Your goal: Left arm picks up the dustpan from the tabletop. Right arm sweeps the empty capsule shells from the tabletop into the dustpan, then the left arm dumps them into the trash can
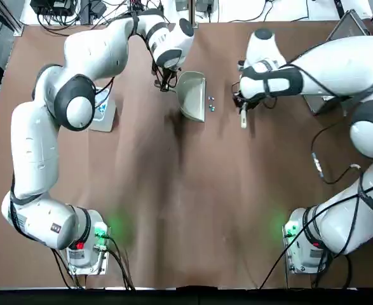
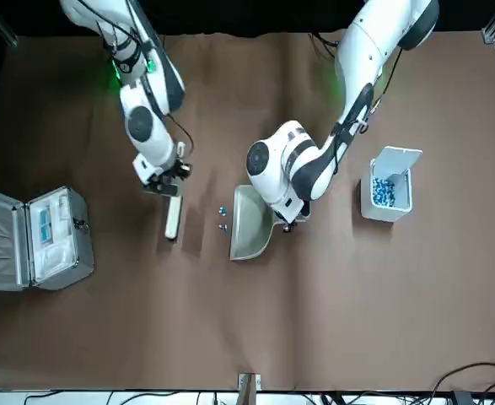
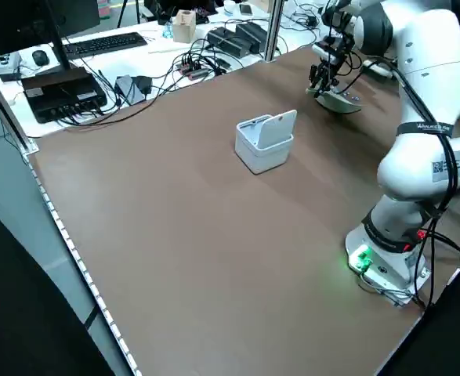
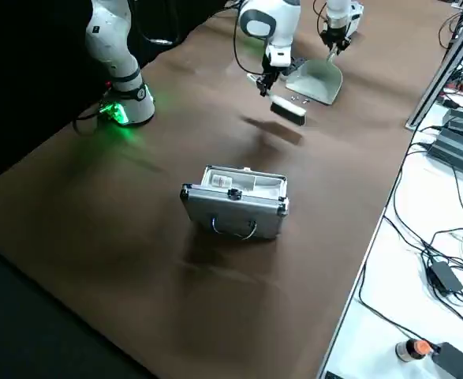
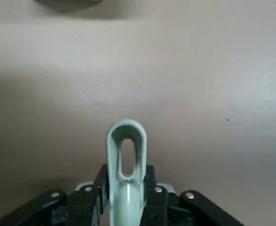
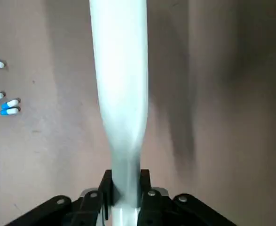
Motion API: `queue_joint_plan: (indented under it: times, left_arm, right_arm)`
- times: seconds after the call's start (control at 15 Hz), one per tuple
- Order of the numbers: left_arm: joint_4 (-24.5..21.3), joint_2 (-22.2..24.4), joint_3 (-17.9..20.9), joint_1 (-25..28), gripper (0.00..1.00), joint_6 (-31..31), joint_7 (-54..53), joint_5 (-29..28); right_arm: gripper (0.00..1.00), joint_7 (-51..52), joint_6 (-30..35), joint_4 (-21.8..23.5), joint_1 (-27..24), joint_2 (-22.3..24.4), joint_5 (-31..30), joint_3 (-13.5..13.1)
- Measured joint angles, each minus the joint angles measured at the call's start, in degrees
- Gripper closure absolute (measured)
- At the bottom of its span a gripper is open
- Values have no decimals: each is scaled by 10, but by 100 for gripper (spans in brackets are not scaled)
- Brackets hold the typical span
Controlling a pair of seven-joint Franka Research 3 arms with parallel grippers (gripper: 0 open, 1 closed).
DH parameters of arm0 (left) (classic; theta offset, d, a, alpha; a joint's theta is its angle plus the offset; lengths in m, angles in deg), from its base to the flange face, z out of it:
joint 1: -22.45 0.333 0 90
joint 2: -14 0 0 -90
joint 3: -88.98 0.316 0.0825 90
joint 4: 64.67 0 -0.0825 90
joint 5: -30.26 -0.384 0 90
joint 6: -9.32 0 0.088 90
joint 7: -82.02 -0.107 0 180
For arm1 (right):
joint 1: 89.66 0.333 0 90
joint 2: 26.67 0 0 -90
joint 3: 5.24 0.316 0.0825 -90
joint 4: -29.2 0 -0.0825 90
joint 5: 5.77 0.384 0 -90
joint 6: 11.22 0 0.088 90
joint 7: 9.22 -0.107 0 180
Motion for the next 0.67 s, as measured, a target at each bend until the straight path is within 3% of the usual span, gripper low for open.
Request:
queue_joint_plan:
  times: [0.2,0.4,0.6,0.67]
  left_arm:
    - [2,-2,13,-13,67,1,2,0]
    - [4,-3,13,-15,67,1,2,0]
    - [5,-4,13,-15,67,1,2,0]
    - [6,-4,13,-16,67,1,2,0]
  right_arm:
    - [74,-53,0,-43,30,-56,0,1]
    - [74,-89,3,-68,55,-80,0,1]
    - [74,-120,49,-107,77,-91,-1,2]
    - [74,-136,69,-141,88,-110,-1,2]
